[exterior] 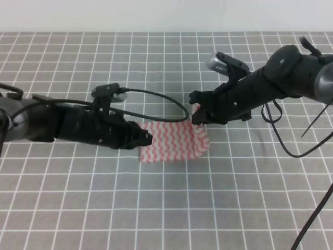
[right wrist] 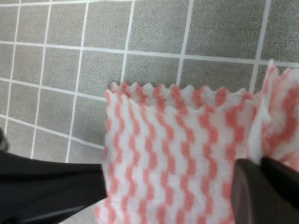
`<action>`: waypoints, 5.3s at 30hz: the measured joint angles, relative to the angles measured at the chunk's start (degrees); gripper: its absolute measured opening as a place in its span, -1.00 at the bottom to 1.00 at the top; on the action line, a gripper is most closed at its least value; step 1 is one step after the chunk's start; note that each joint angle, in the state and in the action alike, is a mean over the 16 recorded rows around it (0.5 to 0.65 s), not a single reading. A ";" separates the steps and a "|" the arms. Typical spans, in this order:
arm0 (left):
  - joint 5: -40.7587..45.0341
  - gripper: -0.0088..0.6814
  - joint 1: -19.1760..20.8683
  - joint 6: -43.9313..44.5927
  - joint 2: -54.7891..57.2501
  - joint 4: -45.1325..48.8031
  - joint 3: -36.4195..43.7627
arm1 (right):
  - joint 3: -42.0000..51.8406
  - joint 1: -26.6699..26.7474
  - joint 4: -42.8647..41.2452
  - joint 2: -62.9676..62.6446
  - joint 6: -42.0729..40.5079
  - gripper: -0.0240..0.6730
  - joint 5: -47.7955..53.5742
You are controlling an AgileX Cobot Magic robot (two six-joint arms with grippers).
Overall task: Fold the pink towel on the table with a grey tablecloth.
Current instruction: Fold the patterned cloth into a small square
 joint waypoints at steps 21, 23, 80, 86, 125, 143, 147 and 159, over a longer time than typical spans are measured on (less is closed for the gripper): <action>-0.31 -0.98 0.00 0.23 2.97 -0.40 -0.10 | -2.24 3.88 3.12 0.91 -0.87 -0.97 -0.37; -0.20 -0.98 0.00 0.28 2.99 -0.40 -0.10 | -2.81 4.43 3.38 1.36 -1.01 -0.97 -0.53; -1.99 -0.98 1.05 3.06 3.32 -0.35 -0.16 | -5.89 6.82 5.34 3.78 -1.41 -0.97 0.61; -1.97 -0.98 1.05 3.02 3.38 -0.40 -0.17 | -6.07 7.35 5.82 4.03 -1.41 -0.97 0.02; -0.41 -0.99 1.04 2.82 3.64 -1.69 -0.19 | -6.13 9.15 3.26 4.55 -0.70 -0.97 -3.00; 0.16 -0.98 1.07 3.05 3.54 -1.82 -0.17 | -6.12 9.17 2.35 4.79 0.15 -0.97 -3.15; 0.16 -0.98 1.07 3.08 3.54 -1.85 -0.17 | -6.12 9.22 2.77 4.79 0.12 -0.97 -2.99; 0.09 -0.98 1.06 3.06 3.59 -1.95 -0.18 | -6.13 9.84 2.98 5.58 0.07 -0.97 -3.54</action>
